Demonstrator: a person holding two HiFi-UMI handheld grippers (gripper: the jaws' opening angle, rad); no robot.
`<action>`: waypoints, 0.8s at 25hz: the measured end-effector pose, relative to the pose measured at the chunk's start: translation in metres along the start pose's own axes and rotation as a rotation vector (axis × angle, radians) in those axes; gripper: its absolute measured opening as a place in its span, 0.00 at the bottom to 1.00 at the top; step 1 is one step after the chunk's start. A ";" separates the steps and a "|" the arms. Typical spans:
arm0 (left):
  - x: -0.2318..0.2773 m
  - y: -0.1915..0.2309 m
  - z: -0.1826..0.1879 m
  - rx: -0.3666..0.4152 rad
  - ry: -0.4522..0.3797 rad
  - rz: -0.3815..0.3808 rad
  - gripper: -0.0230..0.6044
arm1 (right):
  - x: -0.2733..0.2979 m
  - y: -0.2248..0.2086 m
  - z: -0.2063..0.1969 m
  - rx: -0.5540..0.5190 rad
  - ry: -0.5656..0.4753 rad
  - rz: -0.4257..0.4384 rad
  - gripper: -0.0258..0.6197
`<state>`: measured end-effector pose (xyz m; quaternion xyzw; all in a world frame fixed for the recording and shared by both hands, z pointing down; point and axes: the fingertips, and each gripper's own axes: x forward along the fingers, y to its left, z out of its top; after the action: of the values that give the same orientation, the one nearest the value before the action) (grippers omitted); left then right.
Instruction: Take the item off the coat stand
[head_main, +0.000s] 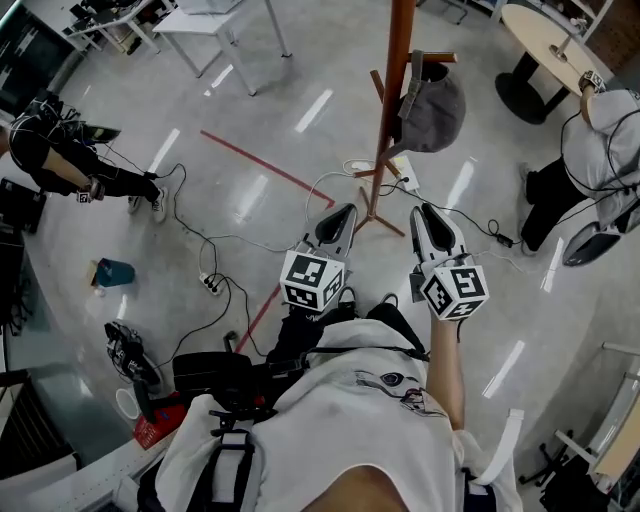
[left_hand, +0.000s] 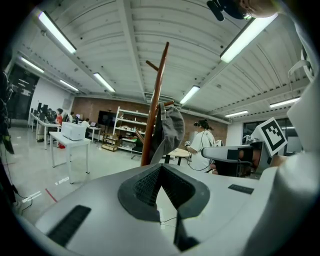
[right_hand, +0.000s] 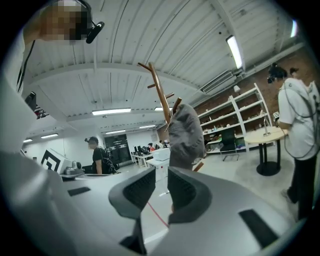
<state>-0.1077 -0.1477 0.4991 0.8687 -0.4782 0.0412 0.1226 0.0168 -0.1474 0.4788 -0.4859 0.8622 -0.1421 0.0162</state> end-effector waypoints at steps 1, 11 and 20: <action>0.003 0.001 0.002 0.000 -0.002 0.008 0.02 | 0.004 -0.002 0.003 -0.002 0.000 0.012 0.13; 0.032 0.005 0.037 0.015 -0.063 0.065 0.03 | 0.025 -0.023 0.043 -0.029 -0.063 0.058 0.13; 0.054 0.010 0.049 0.018 -0.089 0.086 0.03 | 0.040 -0.080 0.093 -0.045 -0.133 -0.010 0.34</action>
<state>-0.0889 -0.2098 0.4636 0.8495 -0.5195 0.0119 0.0915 0.0779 -0.2418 0.4149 -0.4987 0.8599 -0.0901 0.0616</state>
